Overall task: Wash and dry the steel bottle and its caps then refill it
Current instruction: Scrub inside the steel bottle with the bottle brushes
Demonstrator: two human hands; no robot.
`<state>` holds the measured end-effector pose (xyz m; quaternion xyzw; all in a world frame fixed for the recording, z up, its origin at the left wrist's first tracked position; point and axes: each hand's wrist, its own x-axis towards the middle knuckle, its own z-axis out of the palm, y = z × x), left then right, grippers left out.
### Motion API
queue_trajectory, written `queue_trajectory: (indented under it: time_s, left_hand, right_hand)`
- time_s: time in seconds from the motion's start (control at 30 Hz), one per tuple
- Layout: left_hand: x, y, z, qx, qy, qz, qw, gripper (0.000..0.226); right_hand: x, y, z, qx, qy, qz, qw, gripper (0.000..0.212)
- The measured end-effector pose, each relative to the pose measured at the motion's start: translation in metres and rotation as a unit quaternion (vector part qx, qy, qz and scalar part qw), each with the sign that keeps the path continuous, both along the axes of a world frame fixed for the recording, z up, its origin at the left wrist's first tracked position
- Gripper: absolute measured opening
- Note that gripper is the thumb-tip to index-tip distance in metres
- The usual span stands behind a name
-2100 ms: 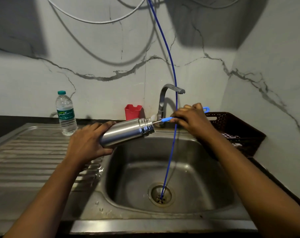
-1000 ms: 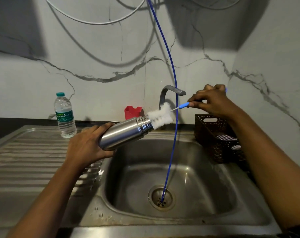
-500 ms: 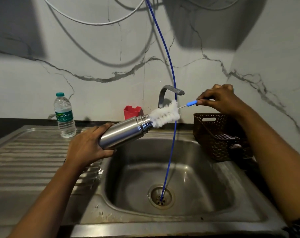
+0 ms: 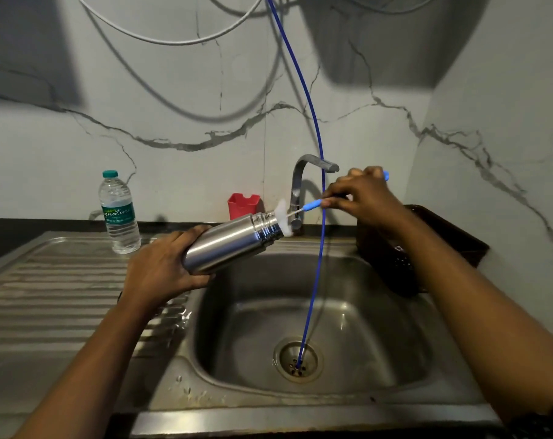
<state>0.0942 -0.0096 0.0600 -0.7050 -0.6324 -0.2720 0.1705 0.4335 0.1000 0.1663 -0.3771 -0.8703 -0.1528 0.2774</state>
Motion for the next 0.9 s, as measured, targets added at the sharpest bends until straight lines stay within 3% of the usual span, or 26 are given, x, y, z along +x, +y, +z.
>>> queue_trajectory:
  time_s: [0.2, 0.4, 0.53, 0.73, 0.9]
  left_hand:
    - [-0.004, 0.002, -0.002, -0.014, -0.011, 0.001, 1.0, 0.092]
    - [0.006, 0.001, -0.003, 0.002, -0.027, -0.007, 1.0, 0.091]
    - [0.016, 0.001, -0.008, -0.009, -0.073, -0.007, 0.997, 0.094]
    - [0.018, 0.003, -0.006, -0.007, -0.117, -0.035, 0.992, 0.094]
    - [0.009, 0.0, -0.005, 0.004, -0.133, -0.016, 0.991, 0.094]
  right_hand:
    - [0.056, 0.014, 0.026, -0.04, 0.025, -0.056, 0.997, 0.021]
    - [0.001, -0.004, 0.007, -0.004, 0.001, -0.001, 1.0, 0.022]
    - [-0.036, -0.01, 0.005, 0.057, -0.067, 0.001, 0.996, 0.026]
    - [0.012, 0.007, 0.053, 0.03, -0.045, -0.009, 0.998, 0.023]
    - [0.038, 0.014, 0.079, 0.016, -0.015, -0.033, 0.999, 0.007]
